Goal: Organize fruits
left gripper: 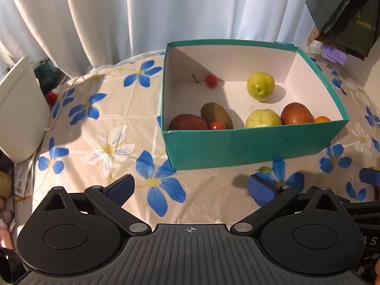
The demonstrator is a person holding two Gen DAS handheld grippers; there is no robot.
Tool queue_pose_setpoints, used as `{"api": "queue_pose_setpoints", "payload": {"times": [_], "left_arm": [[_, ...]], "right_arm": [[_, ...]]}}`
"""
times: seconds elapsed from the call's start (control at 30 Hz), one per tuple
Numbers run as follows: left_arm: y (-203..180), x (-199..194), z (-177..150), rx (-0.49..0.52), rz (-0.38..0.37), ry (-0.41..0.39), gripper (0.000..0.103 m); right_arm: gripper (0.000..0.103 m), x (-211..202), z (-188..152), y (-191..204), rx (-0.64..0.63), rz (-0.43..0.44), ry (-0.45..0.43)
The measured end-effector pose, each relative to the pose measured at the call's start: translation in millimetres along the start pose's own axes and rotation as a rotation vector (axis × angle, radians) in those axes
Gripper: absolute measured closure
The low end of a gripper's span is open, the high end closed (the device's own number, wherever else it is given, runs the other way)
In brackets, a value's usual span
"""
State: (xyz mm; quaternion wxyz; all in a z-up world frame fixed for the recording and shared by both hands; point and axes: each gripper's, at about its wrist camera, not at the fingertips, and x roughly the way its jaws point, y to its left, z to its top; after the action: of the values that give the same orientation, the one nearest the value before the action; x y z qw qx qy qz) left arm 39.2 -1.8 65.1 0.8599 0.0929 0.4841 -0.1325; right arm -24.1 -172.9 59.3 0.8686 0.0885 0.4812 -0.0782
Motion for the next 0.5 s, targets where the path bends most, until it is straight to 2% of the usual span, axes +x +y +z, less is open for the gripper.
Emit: {"api": "queue_pose_setpoints", "payload": {"times": [0.23,0.4,0.5], "left_arm": [[1.1,4.3,-5.1,0.011,0.057,0.029,0.0],[8.0,8.6,1.0,-0.028,0.058,0.071,0.0],[2.4,10.6,8.2,0.004,0.085,0.093,0.0]], "right_arm": [[0.0,2.9,-1.2,8.4,-0.049,-0.059,0.084],[0.0,9.8,2.9,11.0,-0.048,-0.076,0.142],[0.0,17.8,11.8,13.0,-0.044,-0.095,0.19]]}}
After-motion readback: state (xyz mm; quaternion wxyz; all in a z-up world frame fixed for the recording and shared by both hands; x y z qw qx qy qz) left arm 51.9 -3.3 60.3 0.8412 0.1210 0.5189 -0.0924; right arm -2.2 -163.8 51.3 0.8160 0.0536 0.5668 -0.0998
